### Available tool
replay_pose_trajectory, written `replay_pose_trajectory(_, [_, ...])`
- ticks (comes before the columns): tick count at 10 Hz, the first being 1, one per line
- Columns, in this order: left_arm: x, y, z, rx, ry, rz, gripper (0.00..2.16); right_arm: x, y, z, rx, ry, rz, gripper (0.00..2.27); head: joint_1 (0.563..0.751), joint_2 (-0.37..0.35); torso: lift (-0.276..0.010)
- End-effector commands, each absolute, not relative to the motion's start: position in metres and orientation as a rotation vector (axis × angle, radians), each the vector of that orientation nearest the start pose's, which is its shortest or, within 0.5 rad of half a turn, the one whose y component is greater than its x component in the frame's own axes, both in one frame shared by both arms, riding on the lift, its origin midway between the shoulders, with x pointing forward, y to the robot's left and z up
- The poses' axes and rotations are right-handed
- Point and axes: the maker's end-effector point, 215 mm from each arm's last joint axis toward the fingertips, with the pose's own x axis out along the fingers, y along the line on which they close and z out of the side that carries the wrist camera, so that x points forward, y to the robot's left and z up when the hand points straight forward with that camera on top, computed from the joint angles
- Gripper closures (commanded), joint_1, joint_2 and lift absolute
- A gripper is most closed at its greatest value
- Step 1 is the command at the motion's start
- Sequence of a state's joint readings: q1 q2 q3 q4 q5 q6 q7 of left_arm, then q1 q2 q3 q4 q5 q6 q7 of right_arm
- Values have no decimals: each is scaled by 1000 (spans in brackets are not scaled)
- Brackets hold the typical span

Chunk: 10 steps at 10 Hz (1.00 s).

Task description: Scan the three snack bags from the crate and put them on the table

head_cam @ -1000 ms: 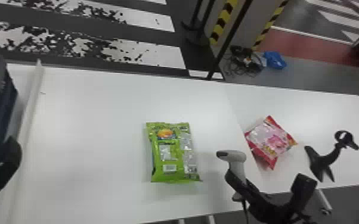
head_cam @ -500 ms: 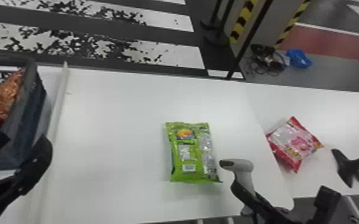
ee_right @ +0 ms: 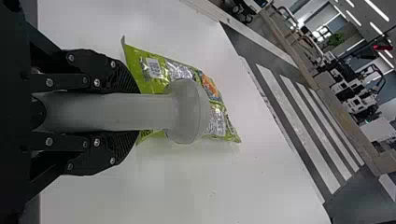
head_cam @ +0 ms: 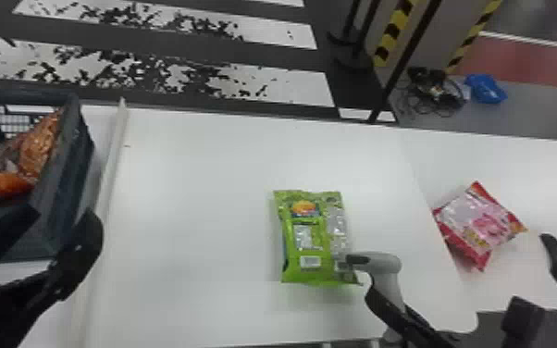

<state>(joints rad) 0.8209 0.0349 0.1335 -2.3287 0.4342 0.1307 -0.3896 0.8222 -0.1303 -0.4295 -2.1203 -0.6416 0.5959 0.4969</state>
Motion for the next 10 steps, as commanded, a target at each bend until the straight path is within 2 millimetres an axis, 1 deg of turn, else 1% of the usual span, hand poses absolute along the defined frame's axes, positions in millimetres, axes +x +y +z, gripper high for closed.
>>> replay_pose_trajectory(1, [348, 201, -310, -344, 93, -317, 29, 269, -284, -483, 508, 629, 261, 2226, 695, -193, -94])
replay_pose_trajectory(3, [348, 204, -308, -343, 85, -300, 29, 271, -274, -482, 459, 599, 269, 2226, 695, -157, -94])
replay_pose_trajectory(5, [351, 208, -305, -340, 85, -267, 29, 272, -270, -491, 403, 586, 262, 2226, 695, -129, -94])
replay_pose_trajectory(6, [351, 209, -302, -332, 82, -254, 29, 272, -271, -496, 379, 577, 254, 2226, 695, -124, -94])
replay_pose_trajectory(10, [352, 209, -301, -323, 83, -245, 29, 269, -269, -512, 345, 578, 251, 2226, 695, -115, -94])
